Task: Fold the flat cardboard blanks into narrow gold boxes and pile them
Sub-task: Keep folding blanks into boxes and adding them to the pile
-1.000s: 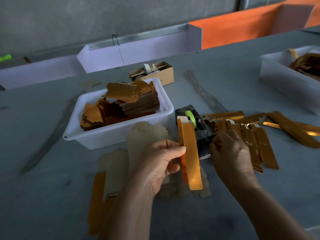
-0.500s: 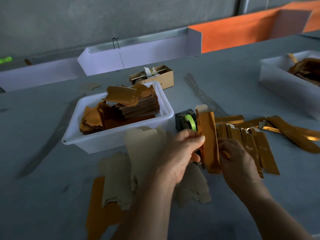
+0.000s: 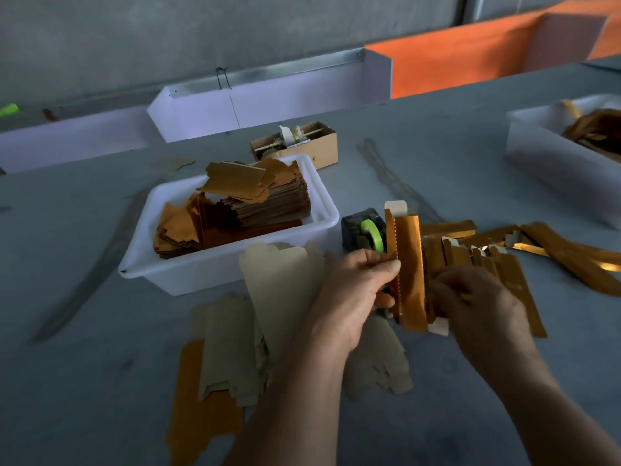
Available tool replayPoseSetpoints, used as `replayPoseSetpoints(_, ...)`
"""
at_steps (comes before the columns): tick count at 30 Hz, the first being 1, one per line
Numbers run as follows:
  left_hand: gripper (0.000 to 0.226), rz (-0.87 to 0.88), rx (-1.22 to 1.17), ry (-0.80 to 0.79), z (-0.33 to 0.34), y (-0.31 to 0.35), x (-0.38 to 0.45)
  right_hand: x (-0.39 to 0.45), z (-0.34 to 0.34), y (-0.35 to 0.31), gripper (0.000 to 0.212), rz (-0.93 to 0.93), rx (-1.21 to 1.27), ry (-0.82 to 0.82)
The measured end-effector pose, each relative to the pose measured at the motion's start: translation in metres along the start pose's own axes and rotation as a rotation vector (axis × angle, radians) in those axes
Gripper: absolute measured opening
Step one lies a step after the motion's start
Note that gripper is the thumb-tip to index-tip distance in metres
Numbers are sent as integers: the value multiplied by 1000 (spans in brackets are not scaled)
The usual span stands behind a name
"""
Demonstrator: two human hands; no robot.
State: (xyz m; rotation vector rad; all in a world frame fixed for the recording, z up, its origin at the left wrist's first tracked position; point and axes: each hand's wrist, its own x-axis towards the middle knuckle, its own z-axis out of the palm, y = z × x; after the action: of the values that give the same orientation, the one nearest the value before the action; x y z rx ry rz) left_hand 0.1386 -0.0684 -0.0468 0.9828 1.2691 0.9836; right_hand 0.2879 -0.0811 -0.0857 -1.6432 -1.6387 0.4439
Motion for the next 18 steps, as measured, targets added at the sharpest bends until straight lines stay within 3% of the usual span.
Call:
replayPoseSetpoints(4,9,-75,-179,-38,1,15,-6,-8,-29,-8,12,-26,258,34)
replayPoseSetpoints(5,8,-94,-229,-56,1,19,-10,-9,-35,-14,4,-26,375,-19)
replayPoseSetpoints(8,9,-106,-231,-58,-4,27,-20,-9,-48,-34,17,-101,559,-235)
replayPoseSetpoints(12,12,-70,-157,-30,-10,29,-32,-4,-47,-53,18,-196,557,-373)
replayPoseSetpoints(18,12,-62,-136,-63,-15,32,-46,-3,-40,-57,30,-240,448,-400)
